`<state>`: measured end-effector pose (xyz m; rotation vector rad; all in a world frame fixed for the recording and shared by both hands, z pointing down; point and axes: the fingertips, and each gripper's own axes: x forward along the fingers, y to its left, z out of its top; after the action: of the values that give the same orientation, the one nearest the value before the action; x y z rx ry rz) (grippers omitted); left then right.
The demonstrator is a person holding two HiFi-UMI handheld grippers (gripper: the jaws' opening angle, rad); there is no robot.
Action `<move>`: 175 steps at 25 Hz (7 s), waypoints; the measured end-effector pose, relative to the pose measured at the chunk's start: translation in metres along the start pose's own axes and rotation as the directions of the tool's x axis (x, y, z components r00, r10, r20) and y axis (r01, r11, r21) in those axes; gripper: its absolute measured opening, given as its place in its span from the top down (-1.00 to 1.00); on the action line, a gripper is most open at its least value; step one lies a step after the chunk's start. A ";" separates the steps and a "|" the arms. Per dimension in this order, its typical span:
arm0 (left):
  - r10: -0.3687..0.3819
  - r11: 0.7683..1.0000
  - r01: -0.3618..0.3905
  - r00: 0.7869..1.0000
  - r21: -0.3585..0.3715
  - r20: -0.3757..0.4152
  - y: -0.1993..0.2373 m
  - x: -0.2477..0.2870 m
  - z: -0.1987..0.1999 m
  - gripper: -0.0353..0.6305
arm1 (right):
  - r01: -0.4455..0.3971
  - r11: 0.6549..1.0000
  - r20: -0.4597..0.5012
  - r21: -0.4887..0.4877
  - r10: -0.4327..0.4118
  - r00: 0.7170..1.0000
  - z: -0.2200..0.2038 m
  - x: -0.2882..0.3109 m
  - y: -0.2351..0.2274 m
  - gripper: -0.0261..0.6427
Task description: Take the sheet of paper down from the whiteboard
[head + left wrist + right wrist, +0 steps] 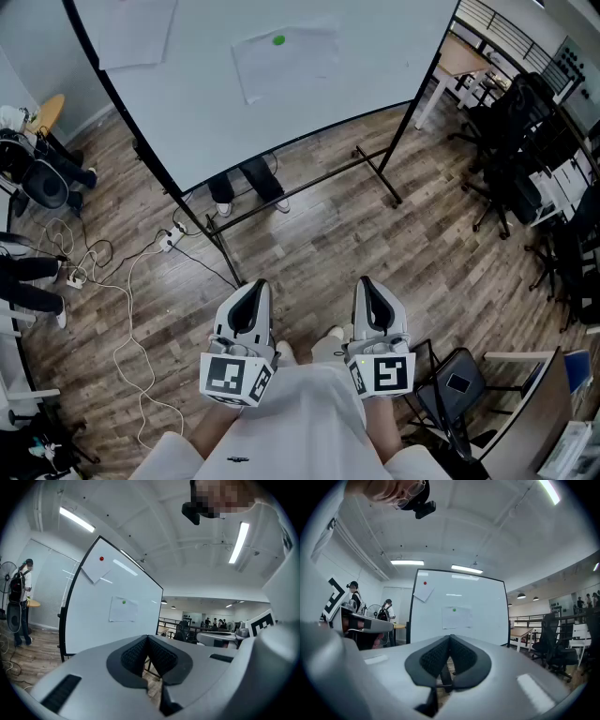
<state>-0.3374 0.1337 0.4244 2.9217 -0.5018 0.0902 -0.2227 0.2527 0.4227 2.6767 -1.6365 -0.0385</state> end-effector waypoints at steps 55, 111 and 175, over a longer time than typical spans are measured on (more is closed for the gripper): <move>0.200 0.978 -0.198 0.979 -0.060 0.032 0.120 0.352 0.086 0.88 | -0.302 0.953 0.035 0.002 0.301 0.953 0.027 0.376 -0.120 0.89; 0.505 0.863 -0.496 0.855 -0.096 0.119 0.152 0.455 0.148 0.87 | -0.590 0.807 0.063 -0.022 0.591 0.805 0.065 0.565 -0.194 0.62; 0.717 0.689 -0.721 0.662 -0.077 0.220 0.196 0.472 0.197 0.52 | -0.656 0.755 0.041 0.013 0.655 0.754 0.063 0.564 -0.190 0.89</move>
<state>0.0473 -0.2374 0.3041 2.5500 -1.6873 -0.1568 0.2018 -0.1620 0.3464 1.9530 -2.4951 -0.0578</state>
